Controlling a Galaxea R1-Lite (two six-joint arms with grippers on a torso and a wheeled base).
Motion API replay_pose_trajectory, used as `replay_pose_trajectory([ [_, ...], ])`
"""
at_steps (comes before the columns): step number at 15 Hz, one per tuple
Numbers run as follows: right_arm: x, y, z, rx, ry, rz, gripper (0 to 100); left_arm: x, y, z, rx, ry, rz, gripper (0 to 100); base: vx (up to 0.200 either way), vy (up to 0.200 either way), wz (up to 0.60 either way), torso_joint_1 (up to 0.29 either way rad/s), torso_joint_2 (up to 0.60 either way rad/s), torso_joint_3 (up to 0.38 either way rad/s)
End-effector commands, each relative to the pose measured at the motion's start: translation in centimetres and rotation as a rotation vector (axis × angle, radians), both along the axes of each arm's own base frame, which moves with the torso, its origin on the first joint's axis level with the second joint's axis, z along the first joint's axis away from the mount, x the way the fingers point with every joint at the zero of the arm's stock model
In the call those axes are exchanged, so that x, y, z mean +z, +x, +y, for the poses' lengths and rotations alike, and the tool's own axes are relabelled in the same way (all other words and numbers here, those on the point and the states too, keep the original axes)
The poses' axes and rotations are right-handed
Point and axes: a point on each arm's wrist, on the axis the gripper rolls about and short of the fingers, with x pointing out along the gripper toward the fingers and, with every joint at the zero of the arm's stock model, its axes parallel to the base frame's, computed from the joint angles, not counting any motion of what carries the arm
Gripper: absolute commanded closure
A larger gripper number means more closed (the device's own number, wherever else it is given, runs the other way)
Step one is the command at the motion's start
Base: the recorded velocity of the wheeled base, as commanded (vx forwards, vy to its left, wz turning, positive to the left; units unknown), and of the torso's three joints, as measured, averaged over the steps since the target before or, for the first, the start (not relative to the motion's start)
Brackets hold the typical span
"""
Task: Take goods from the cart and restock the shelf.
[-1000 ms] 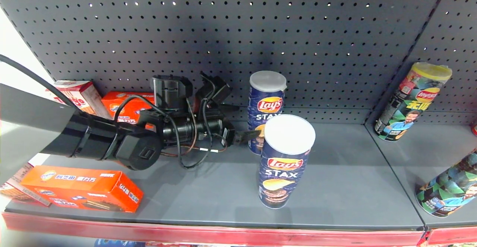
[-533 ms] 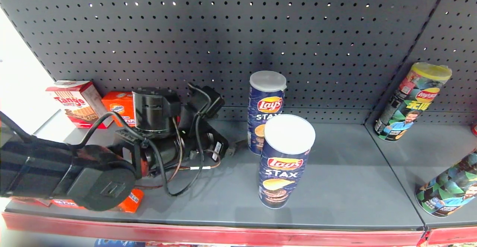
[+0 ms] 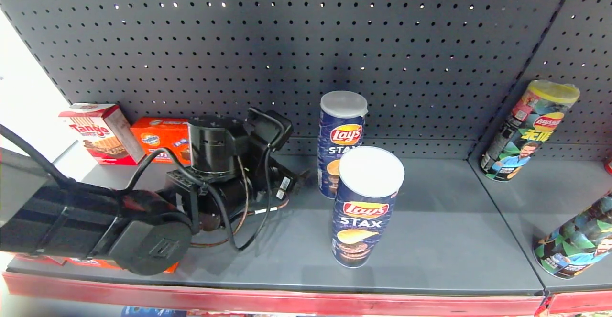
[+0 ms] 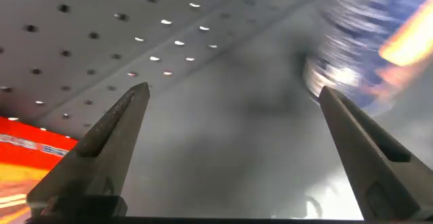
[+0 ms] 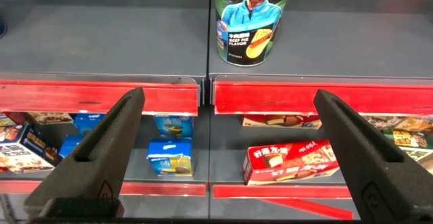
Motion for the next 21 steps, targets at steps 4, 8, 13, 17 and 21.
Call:
replay_pose_trajectory([
  [4,0.0,0.0,0.0,0.000,-0.001,0.002,0,-1.2,2.0,-1.3,0.009,0.010,0.012,0,0.000,0.000,0.00,0.000,0.00,0.000],
  [8,0.0,0.0,0.0,0.000,-0.001,0.002,0,-1.0,2.5,-1.6,0.009,0.002,0.002,0,0.000,0.000,0.00,0.000,0.00,0.000],
  [13,0.0,0.0,0.0,0.000,-0.001,0.002,0,-1.1,2.8,-2.0,0.004,0.001,0.001,0,0.000,0.000,0.00,0.000,0.00,0.000],
  [17,0.0,0.0,0.0,0.000,-0.001,0.002,0,-0.2,2.2,-1.3,0.025,-0.019,-0.014,0,0.000,0.000,0.00,0.000,0.00,0.000],
  [21,0.0,0.0,0.0,0.000,-0.001,0.000,0,6.7,-2.7,3.3,0.098,-0.080,-0.129,0,0.000,0.000,0.00,0.000,0.00,0.000],
])
